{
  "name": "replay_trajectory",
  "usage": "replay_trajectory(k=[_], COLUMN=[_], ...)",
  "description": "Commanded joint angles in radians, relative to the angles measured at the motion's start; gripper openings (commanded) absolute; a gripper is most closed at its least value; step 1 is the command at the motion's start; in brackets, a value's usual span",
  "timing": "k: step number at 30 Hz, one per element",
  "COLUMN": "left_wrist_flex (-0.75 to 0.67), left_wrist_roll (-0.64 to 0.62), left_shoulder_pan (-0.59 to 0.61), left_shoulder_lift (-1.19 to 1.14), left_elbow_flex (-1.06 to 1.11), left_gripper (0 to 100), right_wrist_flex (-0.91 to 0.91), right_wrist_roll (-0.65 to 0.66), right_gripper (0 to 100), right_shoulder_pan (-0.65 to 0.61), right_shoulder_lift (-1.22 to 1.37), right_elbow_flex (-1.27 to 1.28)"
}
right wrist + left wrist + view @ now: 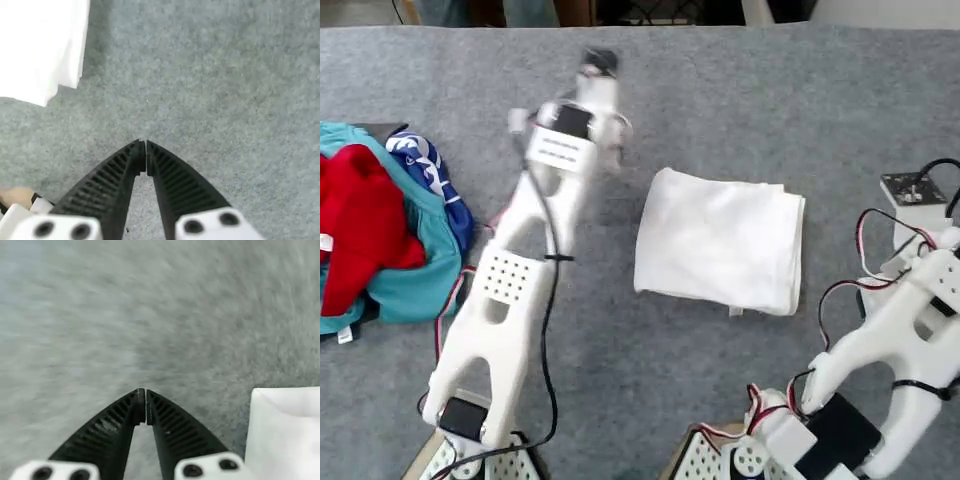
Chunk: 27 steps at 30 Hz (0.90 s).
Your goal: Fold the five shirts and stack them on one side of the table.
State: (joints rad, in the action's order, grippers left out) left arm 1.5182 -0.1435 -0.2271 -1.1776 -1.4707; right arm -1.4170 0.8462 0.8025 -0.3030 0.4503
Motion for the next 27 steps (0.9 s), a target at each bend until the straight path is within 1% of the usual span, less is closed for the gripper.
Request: replay_trajectory(k=[1,4,7,13,16,22,24,27], left_wrist_flex=[0.170,0.241,0.216,0.187,0.129,-0.051,-0.078,-0.078], left_wrist_roll=[0.009,0.008,0.005,0.002,0.002,0.002,0.003,0.008], left_shoulder_pan=[-0.025,-0.102,-0.191,-0.291,-0.291,-0.243,-0.219,-0.157], left_shoulder_lift=[0.038,0.118,0.135,0.135,0.129,0.038,-0.009,-0.074], left_elbow_flex=[-0.203,-0.127,-0.005,-0.070,-0.071,0.044,0.073,0.082], left_gripper=[4,4,4,4,4,4,4,4], right_wrist_flex=[0.012,0.012,0.012,0.014,0.014,0.041,0.041,0.063], right_wrist_roll=[0.002,-0.017,-0.049,-0.055,-0.055,-0.054,-0.052,-0.054], right_gripper=[1.7,1.7,1.7,1.5,1.5,1.5,1.5,1.5], right_shoulder_pan=[-0.021,-0.018,-0.021,-0.015,0.000,0.009,0.008,0.011], right_shoulder_lift=[-0.030,-0.030,-0.028,0.044,0.074,0.090,0.090,0.091], right_elbow_flex=[-0.019,-0.013,-0.013,-0.018,-0.018,-0.018,-0.018,-0.016])
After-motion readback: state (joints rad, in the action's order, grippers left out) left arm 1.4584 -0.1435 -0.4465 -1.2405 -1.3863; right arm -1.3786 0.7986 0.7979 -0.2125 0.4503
